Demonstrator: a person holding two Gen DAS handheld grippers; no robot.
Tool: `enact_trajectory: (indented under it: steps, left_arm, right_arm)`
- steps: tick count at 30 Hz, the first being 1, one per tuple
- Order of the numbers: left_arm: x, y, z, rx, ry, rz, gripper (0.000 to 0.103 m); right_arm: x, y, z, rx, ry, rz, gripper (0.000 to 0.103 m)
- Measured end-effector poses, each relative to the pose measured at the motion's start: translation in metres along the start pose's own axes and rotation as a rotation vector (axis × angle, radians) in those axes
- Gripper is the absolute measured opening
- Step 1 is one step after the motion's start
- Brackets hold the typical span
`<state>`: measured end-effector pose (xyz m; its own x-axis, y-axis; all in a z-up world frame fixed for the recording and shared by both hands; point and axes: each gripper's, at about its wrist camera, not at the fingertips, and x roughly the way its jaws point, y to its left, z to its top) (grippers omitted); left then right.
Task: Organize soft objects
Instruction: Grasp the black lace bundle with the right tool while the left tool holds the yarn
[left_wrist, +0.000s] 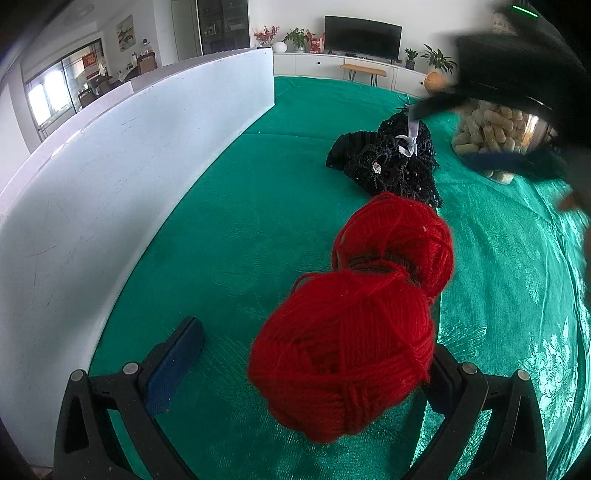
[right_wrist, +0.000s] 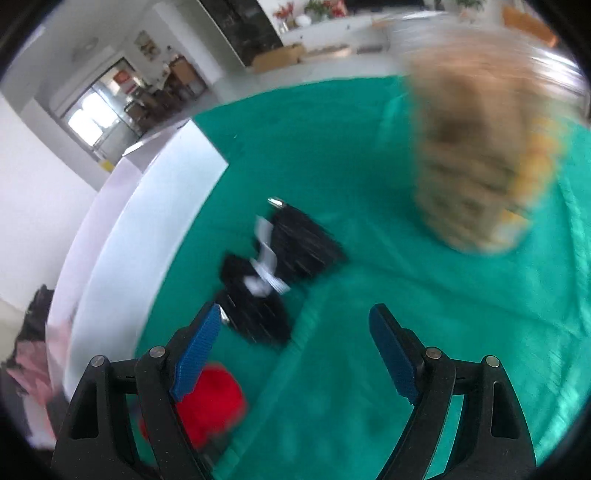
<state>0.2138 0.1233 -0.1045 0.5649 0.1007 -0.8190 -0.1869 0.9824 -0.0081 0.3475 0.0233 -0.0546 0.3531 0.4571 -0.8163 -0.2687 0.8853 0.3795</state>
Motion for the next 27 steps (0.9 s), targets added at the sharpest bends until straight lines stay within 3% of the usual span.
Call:
enact_trajectory:
  steps: [3, 5, 6, 7, 11, 15, 19, 23, 25, 27]
  left_arm:
    - [0.0, 0.0, 0.0, 0.0, 0.0, 0.0, 0.103]
    - [0.0, 0.0, 0.0, 0.0, 0.0, 0.0, 0.103]
    - [0.0, 0.0, 0.0, 0.0, 0.0, 0.0, 0.103]
    - [0.0, -0.001, 0.0, 0.0, -0.001, 0.0, 0.103]
    - [0.0, -0.001, -0.001, -0.001, -0.001, 0.001, 0.103]
    - [0.001, -0.001, 0.0, 0.0, -0.001, 0.0, 0.103]
    - [0.001, -0.001, -0.001, -0.001, -0.002, 0.001, 0.103]
    - [0.001, -0.001, 0.0, 0.0, -0.002, 0.0, 0.103]
    - [0.001, -0.001, 0.0, 0.001, -0.002, -0.001, 0.103]
    - [0.001, -0.001, -0.001, 0.003, -0.002, -0.003, 0.103]
  right_arm:
    - [0.032, 0.018, 0.014, 0.014, 0.049, -0.025, 0.084]
    - [0.042, 0.031, 0.014, -0.065, 0.05, -0.156, 0.077]
    - [0.041, 0.035, 0.013, -0.101, 0.042, -0.194, 0.047]
    - [0.037, 0.035, 0.009, -0.132, 0.041, -0.199, 0.038]
    - [0.001, 0.018, -0.01, -0.199, 0.027, -0.203, 0.037]
    - [-0.066, -0.022, -0.04, -0.248, 0.02, -0.215, 0.037]
    - [-0.111, -0.09, -0.053, -0.251, -0.011, -0.398, 0.038]
    - [-0.125, -0.16, -0.035, -0.175, -0.11, -0.521, 0.04]
    - [-0.122, -0.191, -0.026, -0.112, -0.126, -0.529, 0.056]
    - [-0.112, -0.222, -0.022, 0.01, -0.087, -0.505, 0.06]
